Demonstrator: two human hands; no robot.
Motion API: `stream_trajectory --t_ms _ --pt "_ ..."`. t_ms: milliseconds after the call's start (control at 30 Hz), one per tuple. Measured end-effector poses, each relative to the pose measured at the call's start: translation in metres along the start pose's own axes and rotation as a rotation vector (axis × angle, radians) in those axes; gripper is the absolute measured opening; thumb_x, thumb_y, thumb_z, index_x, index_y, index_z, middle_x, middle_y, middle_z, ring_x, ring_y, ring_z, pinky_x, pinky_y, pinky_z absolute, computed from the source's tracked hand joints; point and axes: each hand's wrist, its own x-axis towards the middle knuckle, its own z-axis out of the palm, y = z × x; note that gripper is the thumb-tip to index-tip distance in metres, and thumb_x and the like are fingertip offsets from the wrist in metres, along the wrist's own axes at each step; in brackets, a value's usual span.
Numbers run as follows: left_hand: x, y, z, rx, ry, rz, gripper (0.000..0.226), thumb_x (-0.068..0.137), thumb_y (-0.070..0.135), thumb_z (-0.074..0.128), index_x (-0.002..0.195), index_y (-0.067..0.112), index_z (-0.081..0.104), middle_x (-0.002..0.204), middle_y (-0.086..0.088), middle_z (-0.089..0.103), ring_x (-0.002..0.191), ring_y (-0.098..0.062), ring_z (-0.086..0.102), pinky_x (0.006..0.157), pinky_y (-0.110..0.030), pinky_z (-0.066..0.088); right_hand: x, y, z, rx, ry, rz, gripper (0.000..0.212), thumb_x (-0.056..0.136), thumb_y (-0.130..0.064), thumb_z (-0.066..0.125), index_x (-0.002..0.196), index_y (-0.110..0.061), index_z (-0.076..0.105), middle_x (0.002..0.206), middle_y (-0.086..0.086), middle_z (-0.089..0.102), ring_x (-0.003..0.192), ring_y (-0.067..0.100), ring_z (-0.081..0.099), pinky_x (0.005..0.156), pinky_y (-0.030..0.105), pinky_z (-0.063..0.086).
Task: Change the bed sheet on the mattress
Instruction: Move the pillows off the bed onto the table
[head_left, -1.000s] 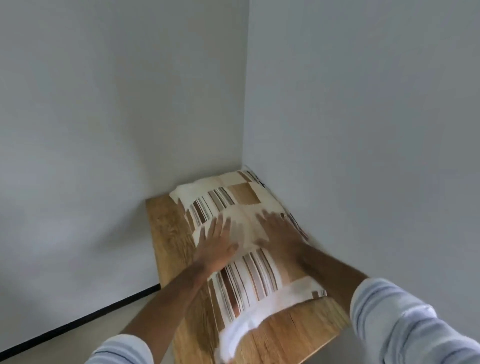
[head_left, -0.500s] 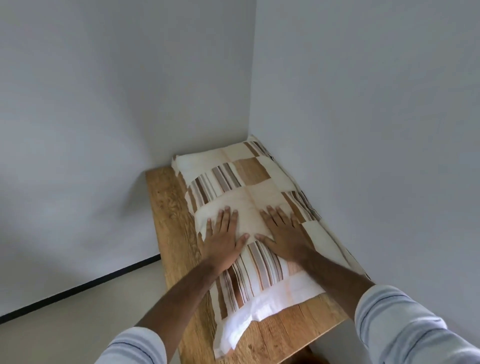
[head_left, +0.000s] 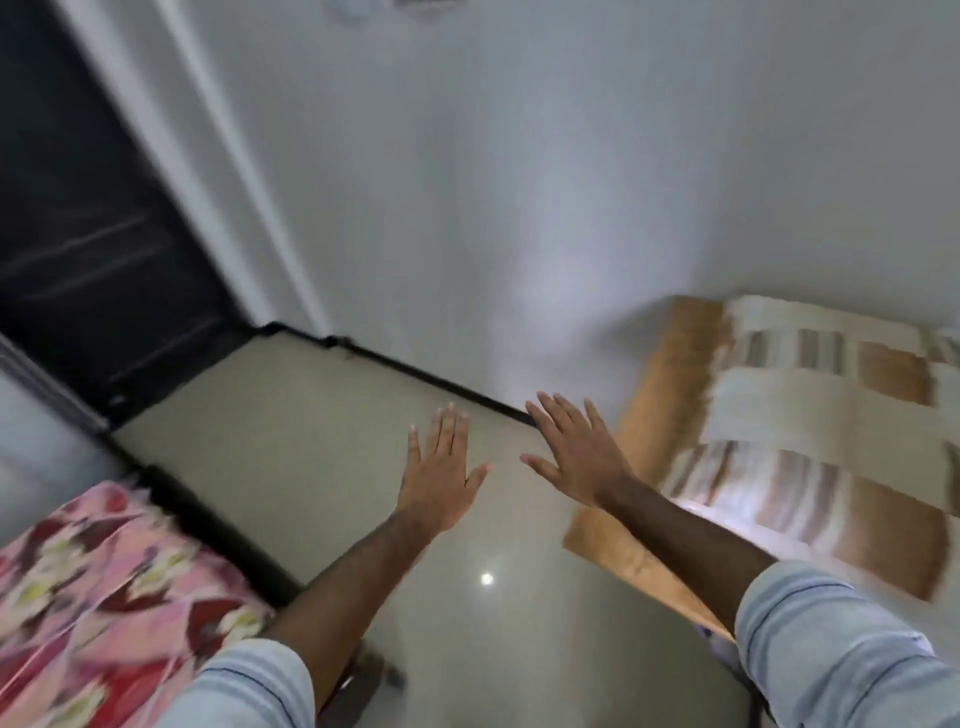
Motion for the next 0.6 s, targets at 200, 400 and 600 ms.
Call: stream_trajectory --t_ms 200,400,600 --pt "-0.203 -0.159 -0.007 0.085 0.059 -0.428 0.080 0.100 0.059 0.026 0.160 0.009 0.017 0.169 -0.014 0.005 0.157 -0.028 0.006 0.123 -0.060 0.009 0.020 -0.222 -0.003 -0.004 -0.028 -0.404 0.085 0.092 -0.071 0.010 0.159 -0.020 0.018 0.167 0.006 0.017 0.153 0.026 0.017 0.123 0.056 0.010" --pt "-0.473 -0.261 -0.003 0.044 0.038 -0.786 0.084 0.096 0.062 0.010 0.159 0.007 0.023 0.167 -0.014 0.018 0.155 -0.030 0.015 0.121 -0.061 0.017 -0.042 -0.473 0.006 0.004 -0.048 -0.786 0.089 0.088 -0.071 0.008 0.159 -0.019 0.018 0.167 0.006 0.017 0.153 0.027 0.017 0.121 0.056 0.008" --pt "-0.769 -0.318 -0.002 0.059 0.076 -1.139 0.086 0.095 0.063 0.001 0.161 0.009 0.009 0.169 -0.012 0.005 0.157 -0.030 0.003 0.123 -0.061 0.008 -0.181 -0.727 0.022 -0.015 -0.052 -1.149 0.089 0.087 -0.067 0.007 0.158 -0.015 0.022 0.166 0.008 0.019 0.152 0.029 0.019 0.122 0.057 0.011"
